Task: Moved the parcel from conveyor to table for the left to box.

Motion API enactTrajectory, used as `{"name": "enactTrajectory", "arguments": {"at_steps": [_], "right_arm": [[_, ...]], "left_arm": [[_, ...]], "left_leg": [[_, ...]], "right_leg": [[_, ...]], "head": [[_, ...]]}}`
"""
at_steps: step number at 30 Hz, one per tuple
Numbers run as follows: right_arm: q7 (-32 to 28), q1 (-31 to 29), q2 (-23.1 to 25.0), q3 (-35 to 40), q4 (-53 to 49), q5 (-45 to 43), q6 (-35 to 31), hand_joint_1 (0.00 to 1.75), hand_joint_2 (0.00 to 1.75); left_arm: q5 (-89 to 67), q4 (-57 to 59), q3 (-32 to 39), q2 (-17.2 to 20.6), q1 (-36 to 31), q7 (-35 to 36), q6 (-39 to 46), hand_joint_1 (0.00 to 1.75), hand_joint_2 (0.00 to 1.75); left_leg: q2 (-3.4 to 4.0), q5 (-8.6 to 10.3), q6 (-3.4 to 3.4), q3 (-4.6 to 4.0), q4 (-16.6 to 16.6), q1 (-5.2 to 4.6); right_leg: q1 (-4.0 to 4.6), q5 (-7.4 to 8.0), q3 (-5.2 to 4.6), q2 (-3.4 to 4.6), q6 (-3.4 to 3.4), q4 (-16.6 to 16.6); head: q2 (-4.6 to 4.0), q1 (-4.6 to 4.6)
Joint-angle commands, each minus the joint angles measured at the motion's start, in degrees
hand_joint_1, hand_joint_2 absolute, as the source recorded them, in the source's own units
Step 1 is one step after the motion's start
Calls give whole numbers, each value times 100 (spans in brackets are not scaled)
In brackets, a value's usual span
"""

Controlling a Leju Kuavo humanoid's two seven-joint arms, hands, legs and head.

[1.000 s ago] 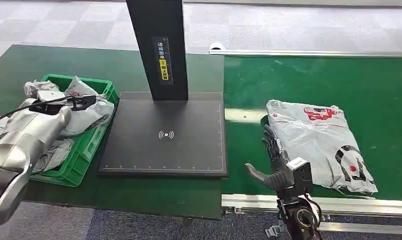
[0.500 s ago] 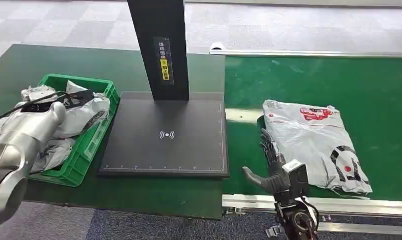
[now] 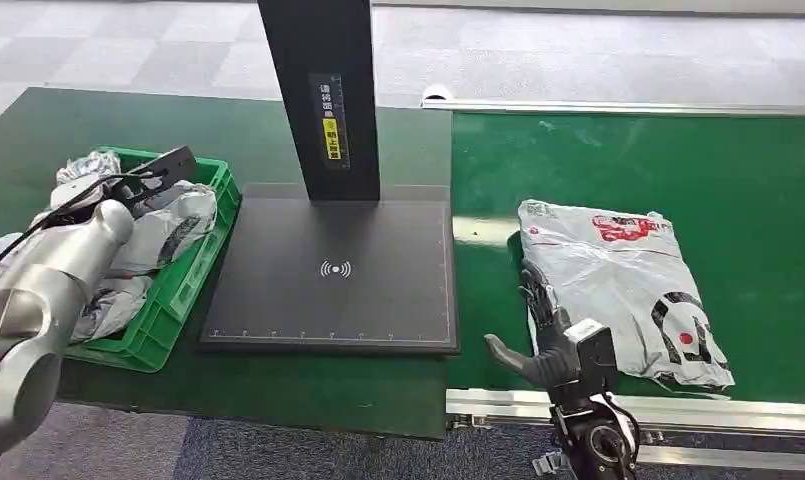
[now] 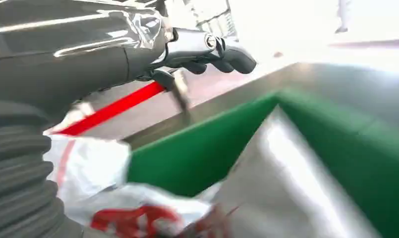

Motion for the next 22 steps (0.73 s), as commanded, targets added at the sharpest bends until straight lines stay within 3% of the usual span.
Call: {"name": "enactTrajectory", "arguments": {"at_steps": [1,5,8,13,14,17,18,19,22], "right_arm": [[29,-65,-32,-31,-3,-81,-19,0,175],[-23,-107,-48,3,72,-124,-52,0,175],[-23,-107,-48,3,72,-124,-52,0,175],[-121,-75,-86,-3,92,-317,-24,0,175],[-153,-35,-128,3,84,-337,-75,0,175],[-208,40,-184,-14,35,-357,-162,0,175],[-226,73,-199,-29,10,-363,-190,0,175],[-246,110,-214,-53,-19,-369,-219,0,175],[-253,140,-233,-77,-39,-370,-228,0,175]], "left_arm": [[1158,-455,1501,-362,133,-3050,2032,0,0],[1827,-879,1889,-608,523,-4238,2556,0,0],[1827,-879,1889,-608,523,-4238,2556,0,0],[2086,-1092,1741,-700,784,-5134,3116,0,0],[1306,-1791,2019,-836,1135,-5154,3235,0,0],[1035,-2380,2589,-1330,1569,-5861,3235,0,0],[1441,-2568,2442,-1472,1743,-6064,3235,0,0],[2290,-2766,1796,-1428,1981,-6064,3121,0,0],[2638,-2934,1493,-1459,2199,-6064,3159,0,0]], "left_leg": [[2,1,-4,7,-8,-1],[5,2,-6,14,-12,-2],[5,2,-6,14,-12,-2],[5,4,-7,17,-14,-3],[6,2,-5,12,-9,-1],[-2,5,-5,28,-26,-5],[-9,4,-3,23,-21,-5],[-19,6,-4,34,-31,-8],[-17,3,-2,30,-25,-11]], "right_leg": [[0,0,8,-6,-9,-6],[-1,-2,14,-7,-12,-9],[-1,-2,14,-7,-12,-9],[0,2,17,-9,-14,-14],[1,1,12,-5,-11,-10],[-2,-1,29,-17,-13,-24],[-2,-4,26,-23,-10,-20],[-4,-6,40,-35,-12,-29],[-7,-6,35,-30,-9,-25]], "head": [[0,0],[0,-2],[0,-2],[0,-2],[0,-2],[0,-4],[0,-4],[0,-2],[0,-2]]}}
